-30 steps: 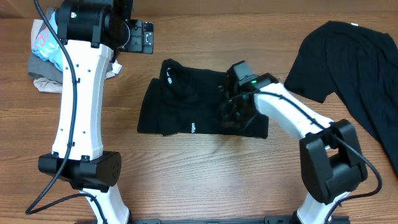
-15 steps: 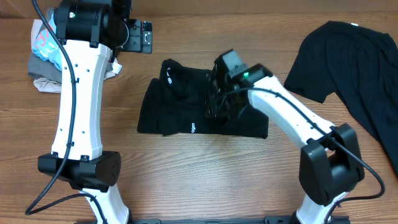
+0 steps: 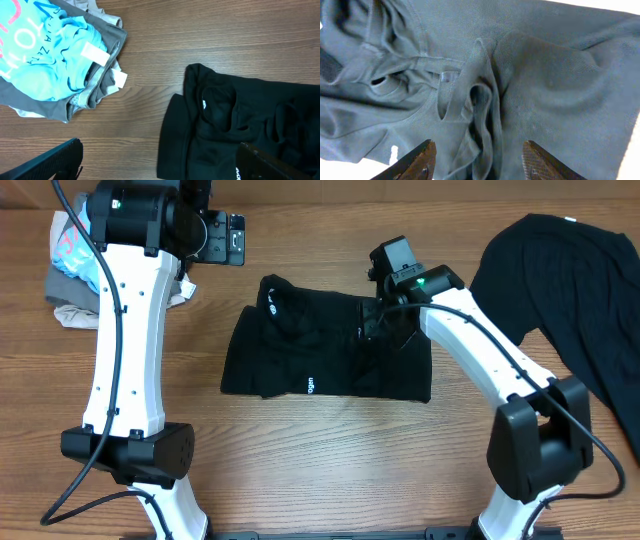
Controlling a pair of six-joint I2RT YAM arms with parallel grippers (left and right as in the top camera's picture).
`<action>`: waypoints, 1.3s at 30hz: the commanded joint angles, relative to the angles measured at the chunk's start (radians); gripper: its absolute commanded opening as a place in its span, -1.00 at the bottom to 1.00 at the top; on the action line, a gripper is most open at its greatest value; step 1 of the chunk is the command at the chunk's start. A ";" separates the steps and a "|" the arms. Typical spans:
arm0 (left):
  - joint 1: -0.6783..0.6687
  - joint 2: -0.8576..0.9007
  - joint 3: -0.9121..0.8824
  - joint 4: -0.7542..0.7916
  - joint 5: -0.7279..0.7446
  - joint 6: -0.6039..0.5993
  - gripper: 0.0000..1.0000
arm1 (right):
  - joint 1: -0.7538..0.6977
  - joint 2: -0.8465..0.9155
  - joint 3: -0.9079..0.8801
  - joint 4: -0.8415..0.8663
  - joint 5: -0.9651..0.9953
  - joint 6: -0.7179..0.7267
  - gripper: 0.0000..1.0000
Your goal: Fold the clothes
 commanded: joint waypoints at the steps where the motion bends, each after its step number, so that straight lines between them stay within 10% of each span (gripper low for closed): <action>1: 0.005 0.004 0.006 0.005 -0.013 0.019 1.00 | 0.002 0.074 -0.011 0.019 -0.027 0.001 0.18; 11: 0.005 0.004 0.006 0.007 -0.013 0.019 1.00 | 0.048 0.143 -0.011 0.132 -0.220 0.028 -0.69; 22: 0.005 0.004 0.006 0.008 -0.013 0.019 1.00 | 0.060 0.129 0.041 0.145 -0.306 0.027 -0.68; 39: 0.005 0.004 -0.158 0.004 0.255 0.120 1.00 | -0.247 0.054 0.230 -0.241 -0.135 0.026 0.77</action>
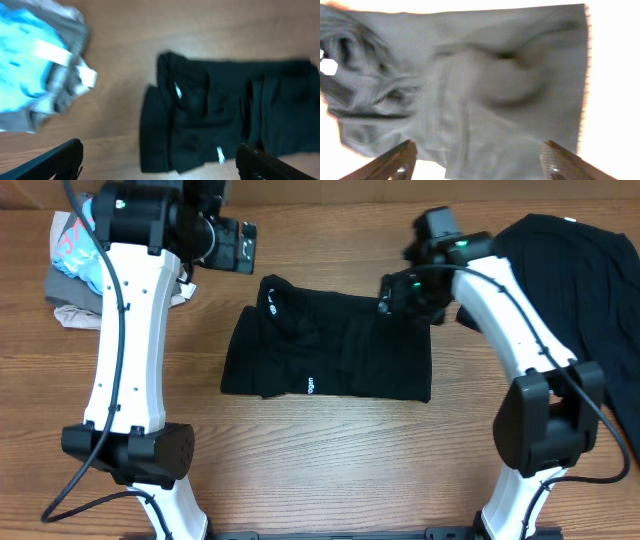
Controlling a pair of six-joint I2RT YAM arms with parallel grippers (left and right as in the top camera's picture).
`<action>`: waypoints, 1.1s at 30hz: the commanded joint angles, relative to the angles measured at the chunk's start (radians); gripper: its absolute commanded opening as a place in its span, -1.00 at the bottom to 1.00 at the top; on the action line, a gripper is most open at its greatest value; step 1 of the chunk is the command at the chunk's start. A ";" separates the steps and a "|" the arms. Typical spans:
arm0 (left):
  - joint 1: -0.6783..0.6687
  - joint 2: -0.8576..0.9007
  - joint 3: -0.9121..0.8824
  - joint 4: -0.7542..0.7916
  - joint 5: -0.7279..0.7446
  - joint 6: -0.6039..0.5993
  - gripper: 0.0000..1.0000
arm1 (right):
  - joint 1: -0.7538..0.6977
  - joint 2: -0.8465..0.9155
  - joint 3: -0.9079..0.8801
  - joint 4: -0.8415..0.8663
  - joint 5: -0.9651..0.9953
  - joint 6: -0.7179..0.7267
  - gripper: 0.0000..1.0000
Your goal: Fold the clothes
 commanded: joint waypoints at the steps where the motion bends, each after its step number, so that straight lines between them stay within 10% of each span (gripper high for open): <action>1: 0.006 0.004 -0.121 0.005 0.093 0.045 1.00 | -0.064 -0.024 0.022 -0.016 0.036 0.000 0.86; 15: 0.092 0.005 -0.560 0.340 0.362 0.331 0.99 | -0.107 -0.016 0.011 -0.022 0.041 -0.056 1.00; 33: 0.075 0.148 -0.772 0.541 0.217 0.264 1.00 | -0.106 -0.014 0.008 -0.021 0.060 -0.057 1.00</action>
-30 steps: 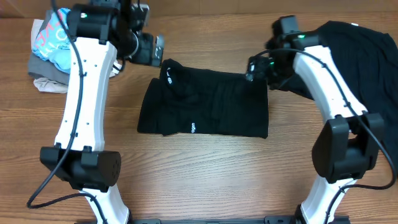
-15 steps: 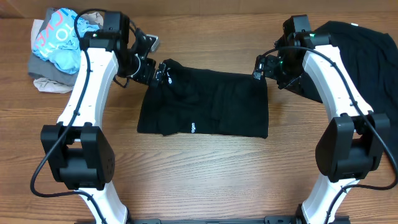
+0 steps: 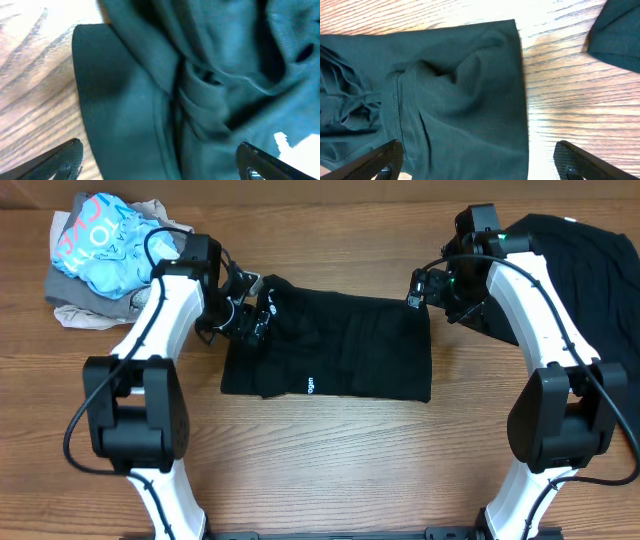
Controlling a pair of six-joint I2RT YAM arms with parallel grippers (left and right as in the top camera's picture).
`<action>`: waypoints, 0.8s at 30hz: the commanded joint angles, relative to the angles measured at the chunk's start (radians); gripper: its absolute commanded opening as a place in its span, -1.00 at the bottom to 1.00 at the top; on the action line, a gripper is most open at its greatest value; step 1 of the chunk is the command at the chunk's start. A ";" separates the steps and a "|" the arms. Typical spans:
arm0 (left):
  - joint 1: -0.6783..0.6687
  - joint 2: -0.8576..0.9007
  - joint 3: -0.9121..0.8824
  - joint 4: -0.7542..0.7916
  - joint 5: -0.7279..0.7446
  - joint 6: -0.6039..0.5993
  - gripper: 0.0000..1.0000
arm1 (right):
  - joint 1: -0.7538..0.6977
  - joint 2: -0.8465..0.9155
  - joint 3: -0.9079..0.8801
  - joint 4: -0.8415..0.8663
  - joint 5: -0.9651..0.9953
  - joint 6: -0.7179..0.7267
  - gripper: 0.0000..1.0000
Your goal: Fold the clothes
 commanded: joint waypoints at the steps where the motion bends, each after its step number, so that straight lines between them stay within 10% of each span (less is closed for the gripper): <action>1: -0.008 0.073 -0.006 0.028 -0.018 -0.023 1.00 | 0.002 -0.014 0.004 0.004 0.016 -0.004 1.00; 18: -0.103 0.139 -0.007 0.067 -0.198 -0.100 0.99 | 0.002 -0.012 -0.056 0.043 0.022 0.001 1.00; 21: -0.138 0.139 -0.007 0.053 -0.315 -0.188 0.45 | 0.002 -0.012 -0.056 0.041 0.023 0.000 1.00; 24: -0.158 0.139 -0.007 0.042 -0.330 -0.248 -0.77 | 0.002 -0.012 -0.056 0.037 0.023 0.000 0.97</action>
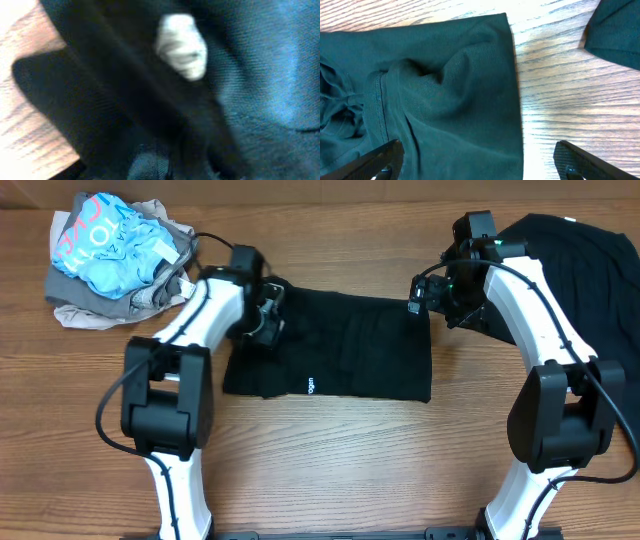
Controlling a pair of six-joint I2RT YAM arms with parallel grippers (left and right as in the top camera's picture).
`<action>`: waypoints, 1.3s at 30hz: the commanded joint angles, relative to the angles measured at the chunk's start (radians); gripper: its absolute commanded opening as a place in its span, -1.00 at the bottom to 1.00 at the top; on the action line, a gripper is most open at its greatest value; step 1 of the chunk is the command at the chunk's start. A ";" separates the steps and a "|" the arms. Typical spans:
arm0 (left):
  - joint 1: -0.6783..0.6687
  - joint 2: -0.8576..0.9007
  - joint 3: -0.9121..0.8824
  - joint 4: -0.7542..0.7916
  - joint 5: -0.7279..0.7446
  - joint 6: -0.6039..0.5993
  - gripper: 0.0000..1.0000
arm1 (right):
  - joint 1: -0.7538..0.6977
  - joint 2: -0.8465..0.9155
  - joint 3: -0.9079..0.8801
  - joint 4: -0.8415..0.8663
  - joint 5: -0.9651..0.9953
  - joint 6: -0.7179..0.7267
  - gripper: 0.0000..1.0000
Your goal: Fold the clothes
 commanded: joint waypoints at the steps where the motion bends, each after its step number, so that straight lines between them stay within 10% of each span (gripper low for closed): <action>1: -0.013 0.048 -0.018 -0.012 -0.105 -0.102 -0.92 | 0.002 -0.012 -0.003 0.000 0.003 0.000 0.94; 6: 0.001 0.042 -0.010 -0.029 -0.105 -0.179 -0.92 | 0.002 -0.012 -0.003 -0.015 0.003 0.000 0.56; 11: 0.043 0.017 0.045 -0.085 -0.104 -0.216 -0.92 | 0.005 -0.012 -0.003 -0.041 -0.072 -0.001 -0.92; 24: 0.086 -0.103 0.164 -0.156 -0.104 -0.200 -0.92 | 0.134 -0.009 -0.175 0.144 -0.351 0.012 -0.92; 39: 0.086 -0.146 0.200 -0.179 -0.105 -0.162 -0.92 | 0.199 0.006 -0.450 0.454 -0.333 0.343 -0.92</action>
